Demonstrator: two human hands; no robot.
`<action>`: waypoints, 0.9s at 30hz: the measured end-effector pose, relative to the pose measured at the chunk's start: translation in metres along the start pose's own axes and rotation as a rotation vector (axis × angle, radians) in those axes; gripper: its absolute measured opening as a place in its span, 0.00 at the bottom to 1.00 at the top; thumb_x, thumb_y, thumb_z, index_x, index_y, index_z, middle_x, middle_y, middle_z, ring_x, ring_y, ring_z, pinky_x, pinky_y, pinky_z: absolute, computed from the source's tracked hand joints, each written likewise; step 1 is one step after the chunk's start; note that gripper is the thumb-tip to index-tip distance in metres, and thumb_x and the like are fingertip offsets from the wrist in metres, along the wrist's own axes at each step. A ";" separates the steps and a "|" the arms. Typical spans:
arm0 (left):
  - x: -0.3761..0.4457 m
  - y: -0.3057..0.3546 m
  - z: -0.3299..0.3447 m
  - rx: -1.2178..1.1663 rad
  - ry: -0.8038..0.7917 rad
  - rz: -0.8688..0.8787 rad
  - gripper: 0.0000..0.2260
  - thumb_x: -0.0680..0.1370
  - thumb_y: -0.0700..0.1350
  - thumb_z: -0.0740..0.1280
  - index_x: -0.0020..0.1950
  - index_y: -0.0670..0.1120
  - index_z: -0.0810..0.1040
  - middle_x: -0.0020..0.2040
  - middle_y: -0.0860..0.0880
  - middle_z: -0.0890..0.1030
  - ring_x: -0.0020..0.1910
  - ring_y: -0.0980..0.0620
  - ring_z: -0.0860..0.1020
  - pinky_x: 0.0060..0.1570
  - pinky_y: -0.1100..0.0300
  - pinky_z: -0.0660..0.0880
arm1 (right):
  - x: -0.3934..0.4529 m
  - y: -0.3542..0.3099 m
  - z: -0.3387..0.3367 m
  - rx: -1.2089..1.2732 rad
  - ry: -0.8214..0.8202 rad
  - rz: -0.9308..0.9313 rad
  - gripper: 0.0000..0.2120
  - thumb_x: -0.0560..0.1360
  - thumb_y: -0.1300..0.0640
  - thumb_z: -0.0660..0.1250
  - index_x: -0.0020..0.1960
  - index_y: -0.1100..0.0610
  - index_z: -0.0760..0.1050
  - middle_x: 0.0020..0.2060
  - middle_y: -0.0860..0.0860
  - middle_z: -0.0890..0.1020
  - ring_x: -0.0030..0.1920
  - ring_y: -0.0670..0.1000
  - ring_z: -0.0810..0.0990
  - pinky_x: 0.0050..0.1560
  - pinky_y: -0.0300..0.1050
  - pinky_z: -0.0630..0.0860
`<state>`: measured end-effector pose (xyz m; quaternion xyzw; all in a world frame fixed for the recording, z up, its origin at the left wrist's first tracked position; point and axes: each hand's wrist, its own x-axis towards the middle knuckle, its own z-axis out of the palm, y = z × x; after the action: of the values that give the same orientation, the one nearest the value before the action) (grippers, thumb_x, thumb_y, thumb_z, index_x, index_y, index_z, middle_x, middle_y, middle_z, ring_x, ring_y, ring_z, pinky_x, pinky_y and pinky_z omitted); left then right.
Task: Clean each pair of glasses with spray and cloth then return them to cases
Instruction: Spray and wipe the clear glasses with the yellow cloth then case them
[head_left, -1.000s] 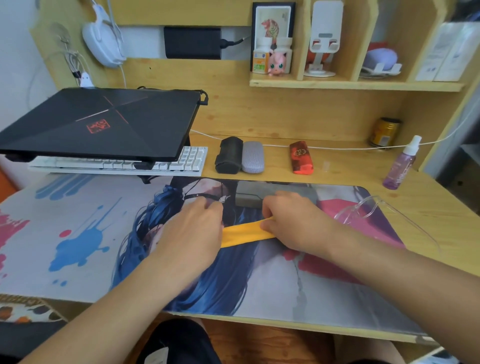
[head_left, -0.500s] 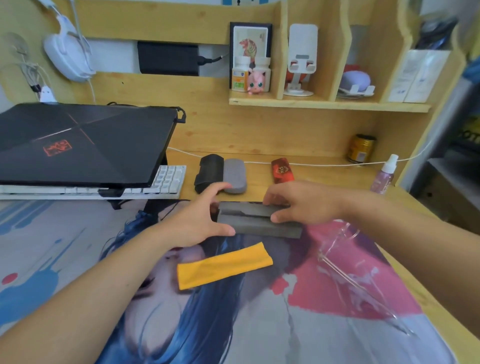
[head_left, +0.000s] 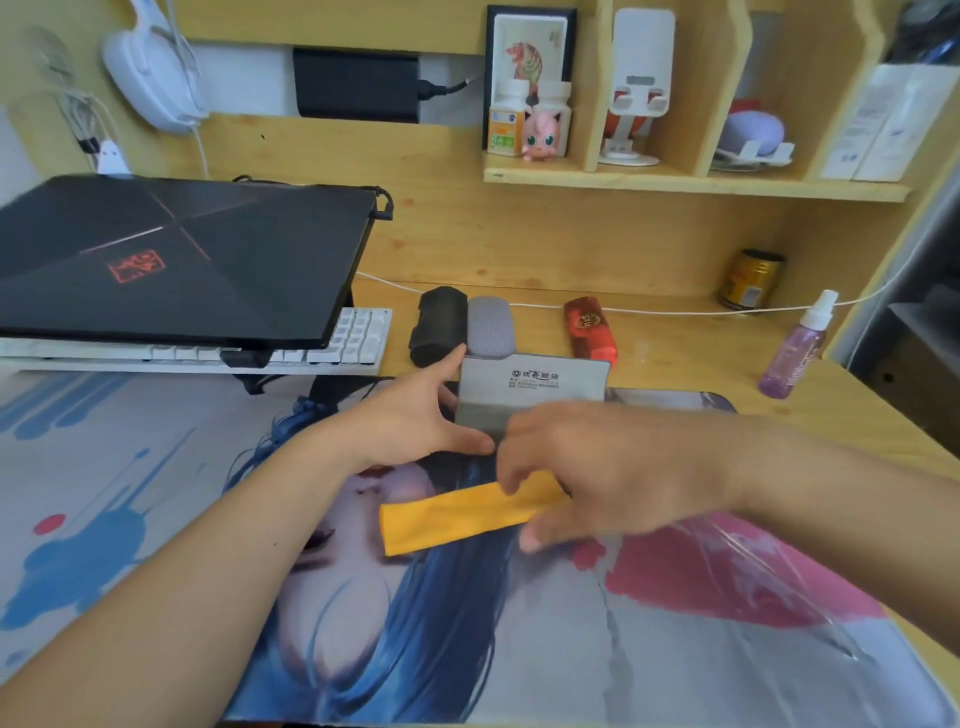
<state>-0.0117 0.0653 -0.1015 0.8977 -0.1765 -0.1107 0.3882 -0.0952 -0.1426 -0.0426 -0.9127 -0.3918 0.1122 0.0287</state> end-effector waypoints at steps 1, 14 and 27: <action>-0.001 0.001 0.000 0.008 -0.006 -0.011 0.53 0.69 0.52 0.81 0.82 0.59 0.47 0.50 0.57 0.80 0.43 0.68 0.78 0.40 0.72 0.68 | -0.001 -0.004 0.009 -0.078 -0.044 -0.022 0.10 0.76 0.44 0.67 0.52 0.48 0.73 0.46 0.43 0.73 0.48 0.46 0.72 0.46 0.44 0.71; -0.010 -0.019 -0.015 0.188 -0.019 -0.072 0.54 0.70 0.58 0.78 0.82 0.58 0.41 0.67 0.53 0.70 0.71 0.52 0.66 0.74 0.50 0.64 | -0.003 -0.008 0.043 -0.509 0.169 -0.142 0.07 0.76 0.64 0.61 0.50 0.54 0.67 0.40 0.52 0.74 0.38 0.56 0.76 0.36 0.54 0.75; -0.112 0.023 0.036 0.570 0.122 0.190 0.10 0.81 0.57 0.64 0.61 0.59 0.71 0.54 0.61 0.71 0.52 0.60 0.67 0.50 0.64 0.67 | 0.006 0.001 0.025 -0.029 0.222 0.142 0.04 0.76 0.58 0.62 0.45 0.51 0.75 0.41 0.48 0.80 0.42 0.50 0.77 0.44 0.46 0.75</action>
<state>-0.1311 0.0719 -0.1021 0.9549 -0.2602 0.0341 0.1392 -0.0959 -0.1400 -0.0678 -0.9453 -0.3223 0.0068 0.0508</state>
